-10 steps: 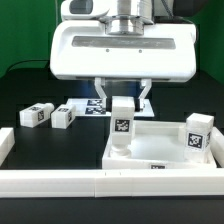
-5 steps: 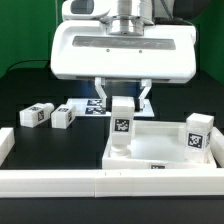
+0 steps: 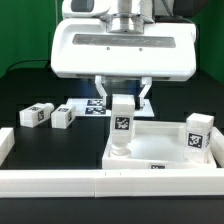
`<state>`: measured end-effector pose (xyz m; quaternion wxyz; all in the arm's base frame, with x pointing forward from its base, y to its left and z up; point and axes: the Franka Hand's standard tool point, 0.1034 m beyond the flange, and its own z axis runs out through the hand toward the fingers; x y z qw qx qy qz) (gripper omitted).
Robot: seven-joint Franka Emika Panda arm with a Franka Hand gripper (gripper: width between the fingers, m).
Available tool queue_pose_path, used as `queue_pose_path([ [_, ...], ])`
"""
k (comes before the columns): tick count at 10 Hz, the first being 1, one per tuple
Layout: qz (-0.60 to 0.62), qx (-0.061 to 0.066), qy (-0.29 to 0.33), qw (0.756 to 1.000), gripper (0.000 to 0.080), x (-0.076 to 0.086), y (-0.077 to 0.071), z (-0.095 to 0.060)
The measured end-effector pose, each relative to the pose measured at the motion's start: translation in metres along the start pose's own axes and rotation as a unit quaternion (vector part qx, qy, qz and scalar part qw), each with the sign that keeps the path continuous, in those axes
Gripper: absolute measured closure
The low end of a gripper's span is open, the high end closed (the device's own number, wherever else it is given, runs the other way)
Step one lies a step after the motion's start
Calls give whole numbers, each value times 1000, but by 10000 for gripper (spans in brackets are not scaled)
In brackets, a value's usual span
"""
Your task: Assemble square table
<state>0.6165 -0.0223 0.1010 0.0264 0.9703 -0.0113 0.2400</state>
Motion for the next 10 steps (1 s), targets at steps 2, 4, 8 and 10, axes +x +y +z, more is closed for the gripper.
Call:
queue_pose_path([
  [2, -1, 0, -3, 1000, 512, -4, -1, 2],
  [4, -2, 0, -6, 1000, 512, -8, -1, 4],
  [8, -5, -6, 3, 1000, 512, -14, -2, 12],
  [10, -7, -14, 23, 1000, 512, -13, 0, 13],
])
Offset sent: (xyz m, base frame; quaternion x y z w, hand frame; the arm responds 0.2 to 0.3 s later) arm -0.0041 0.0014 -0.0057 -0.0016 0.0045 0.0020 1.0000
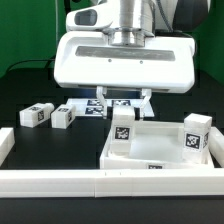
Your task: Assemble square table
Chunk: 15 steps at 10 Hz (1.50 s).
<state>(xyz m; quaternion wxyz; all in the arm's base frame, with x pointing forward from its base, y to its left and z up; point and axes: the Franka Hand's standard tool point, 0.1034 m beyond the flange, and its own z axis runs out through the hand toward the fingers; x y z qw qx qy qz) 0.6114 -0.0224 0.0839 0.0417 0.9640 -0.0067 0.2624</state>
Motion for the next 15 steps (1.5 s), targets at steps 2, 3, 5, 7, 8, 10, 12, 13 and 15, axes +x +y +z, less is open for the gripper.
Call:
queue_pose_path([
  [2, 0, 0, -1, 1000, 512, 0, 0, 0],
  [3, 0, 0, -1, 1000, 296, 0, 0, 0],
  [5, 3, 10, -18, 1000, 163, 6, -3, -3],
  [7, 6, 22, -33, 999, 152, 17, -4, -13],
  [8, 5, 27, -42, 999, 152, 23, -1, -17],
  [10, 7, 32, -44, 998, 150, 34, -2, -22],
  [12, 8, 36, -56, 998, 150, 31, -3, -21],
  [13, 8, 38, -62, 997, 150, 29, -4, -20],
  [15, 10, 56, -122, 991, 150, 24, -6, -16],
])
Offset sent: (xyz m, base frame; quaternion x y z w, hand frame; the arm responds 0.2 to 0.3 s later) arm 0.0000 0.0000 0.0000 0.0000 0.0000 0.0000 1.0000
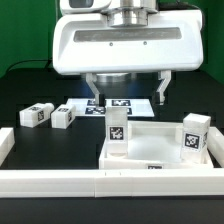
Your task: Assemble square table
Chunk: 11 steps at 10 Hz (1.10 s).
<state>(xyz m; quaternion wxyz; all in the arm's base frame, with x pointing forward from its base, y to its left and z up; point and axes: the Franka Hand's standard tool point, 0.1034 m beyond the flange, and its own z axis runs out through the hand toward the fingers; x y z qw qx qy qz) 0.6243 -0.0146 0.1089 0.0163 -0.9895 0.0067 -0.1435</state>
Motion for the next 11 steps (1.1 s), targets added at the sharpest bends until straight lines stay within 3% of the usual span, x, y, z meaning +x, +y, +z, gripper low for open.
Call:
queue_pose_path([
  [2, -1, 17, -84, 996, 150, -5, 8, 0],
  [4, -4, 22, -123, 992, 150, -1, 10, -1],
  [7, 7, 20, -121, 992, 150, -1, 11, 0],
  [9, 47, 7, -115, 992, 150, -10, 16, 8],
  [11, 46, 6, -115, 992, 150, -15, 20, 12],
])
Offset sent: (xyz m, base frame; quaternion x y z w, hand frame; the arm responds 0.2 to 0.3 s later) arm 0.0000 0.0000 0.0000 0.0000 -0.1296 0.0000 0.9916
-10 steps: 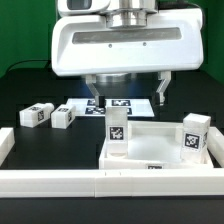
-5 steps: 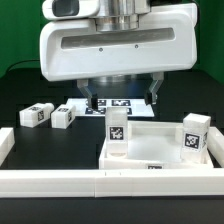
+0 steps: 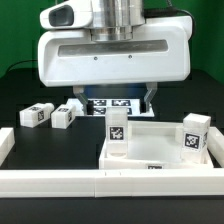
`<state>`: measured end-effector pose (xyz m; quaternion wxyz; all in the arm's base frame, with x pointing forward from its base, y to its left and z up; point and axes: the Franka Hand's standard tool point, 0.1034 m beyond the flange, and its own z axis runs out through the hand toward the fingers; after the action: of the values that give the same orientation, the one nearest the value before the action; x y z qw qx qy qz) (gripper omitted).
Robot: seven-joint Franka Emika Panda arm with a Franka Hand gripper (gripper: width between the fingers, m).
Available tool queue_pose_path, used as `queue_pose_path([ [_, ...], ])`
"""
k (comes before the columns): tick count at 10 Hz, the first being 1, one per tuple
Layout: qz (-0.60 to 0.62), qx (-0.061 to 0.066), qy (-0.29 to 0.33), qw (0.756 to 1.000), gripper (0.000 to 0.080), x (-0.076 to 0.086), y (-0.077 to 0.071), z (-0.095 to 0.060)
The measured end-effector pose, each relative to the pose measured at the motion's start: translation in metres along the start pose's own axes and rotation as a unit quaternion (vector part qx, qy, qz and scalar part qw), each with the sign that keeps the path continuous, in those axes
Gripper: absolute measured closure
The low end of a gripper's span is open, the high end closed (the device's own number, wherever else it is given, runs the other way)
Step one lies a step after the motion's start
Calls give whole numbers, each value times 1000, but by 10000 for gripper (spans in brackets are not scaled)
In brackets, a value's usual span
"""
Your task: Assemble square table
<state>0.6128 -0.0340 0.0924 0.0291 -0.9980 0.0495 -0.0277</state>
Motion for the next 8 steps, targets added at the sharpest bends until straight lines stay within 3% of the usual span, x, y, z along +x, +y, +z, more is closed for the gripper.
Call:
queue_pose_path([
  [3, -2, -1, -2, 1000, 150, -3, -2, 5],
  [5, -5, 0, -3, 1000, 374, -4, -9, 6],
  [6, -4, 0, -3, 1000, 374, -3, -8, 6],
  [7, -4, 0, -2, 1000, 514, -3, -8, 6],
  [8, -4, 0, -2, 1000, 514, -3, -8, 6],
])
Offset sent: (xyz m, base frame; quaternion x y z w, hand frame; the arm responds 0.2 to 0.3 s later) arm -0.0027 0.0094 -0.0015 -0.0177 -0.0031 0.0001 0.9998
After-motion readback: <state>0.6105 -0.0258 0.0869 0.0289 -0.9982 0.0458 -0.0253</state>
